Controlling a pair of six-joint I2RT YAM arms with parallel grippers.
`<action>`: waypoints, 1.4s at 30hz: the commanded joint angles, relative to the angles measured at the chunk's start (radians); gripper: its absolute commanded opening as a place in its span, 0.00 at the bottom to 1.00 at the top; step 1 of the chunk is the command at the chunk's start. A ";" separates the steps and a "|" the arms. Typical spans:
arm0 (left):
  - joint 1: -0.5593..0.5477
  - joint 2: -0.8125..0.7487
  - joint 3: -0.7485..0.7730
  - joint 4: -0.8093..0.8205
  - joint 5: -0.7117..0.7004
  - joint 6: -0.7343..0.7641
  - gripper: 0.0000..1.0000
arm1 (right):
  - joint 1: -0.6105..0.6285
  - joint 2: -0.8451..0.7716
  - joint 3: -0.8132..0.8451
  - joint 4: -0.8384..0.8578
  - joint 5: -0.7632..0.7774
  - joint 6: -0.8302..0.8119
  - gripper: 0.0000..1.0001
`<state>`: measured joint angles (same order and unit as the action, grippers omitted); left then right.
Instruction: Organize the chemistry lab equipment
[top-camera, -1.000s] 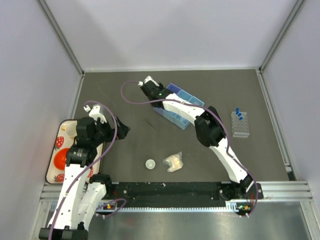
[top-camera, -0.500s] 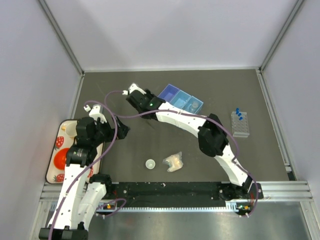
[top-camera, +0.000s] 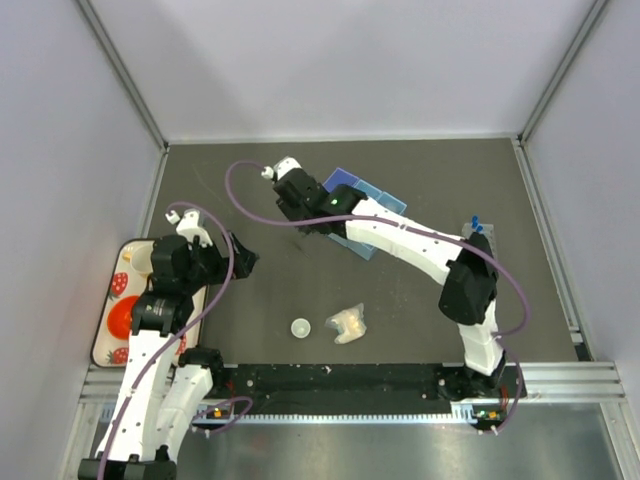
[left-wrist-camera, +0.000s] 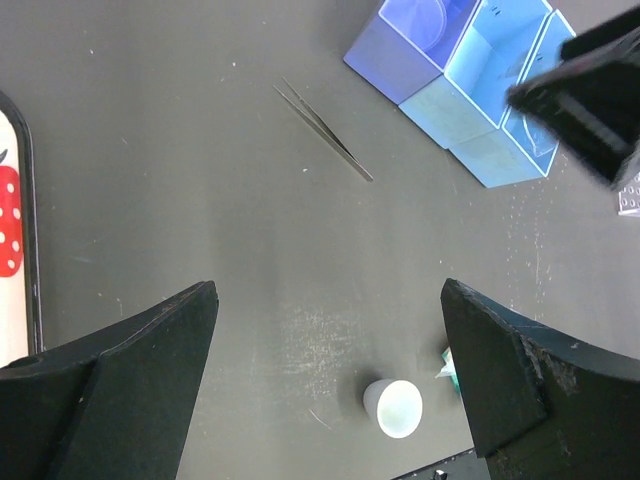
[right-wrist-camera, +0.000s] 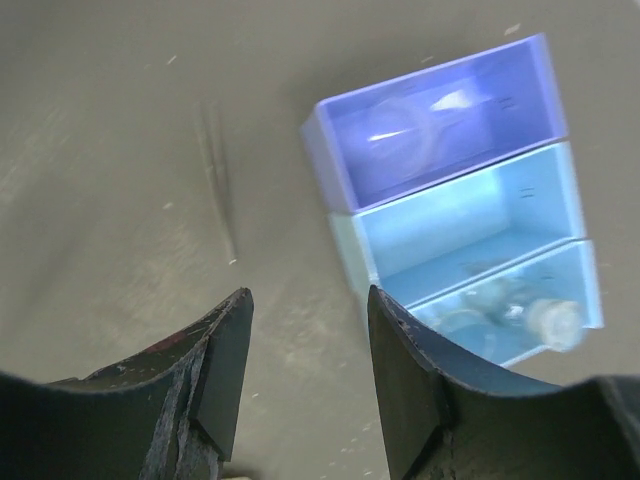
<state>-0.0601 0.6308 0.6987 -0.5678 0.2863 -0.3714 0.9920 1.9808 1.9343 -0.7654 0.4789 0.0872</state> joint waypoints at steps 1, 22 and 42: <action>0.006 -0.020 -0.004 0.049 -0.012 0.008 0.98 | -0.003 0.071 -0.018 -0.031 -0.256 0.083 0.50; 0.006 -0.026 -0.005 0.054 0.007 0.009 0.98 | -0.104 0.388 0.206 -0.054 -0.500 0.029 0.50; 0.011 -0.022 -0.005 0.057 0.013 0.009 0.98 | -0.108 0.477 0.252 -0.054 -0.482 0.013 0.35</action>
<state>-0.0551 0.6170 0.6975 -0.5674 0.2844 -0.3710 0.8776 2.4344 2.1433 -0.8265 -0.0307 0.1223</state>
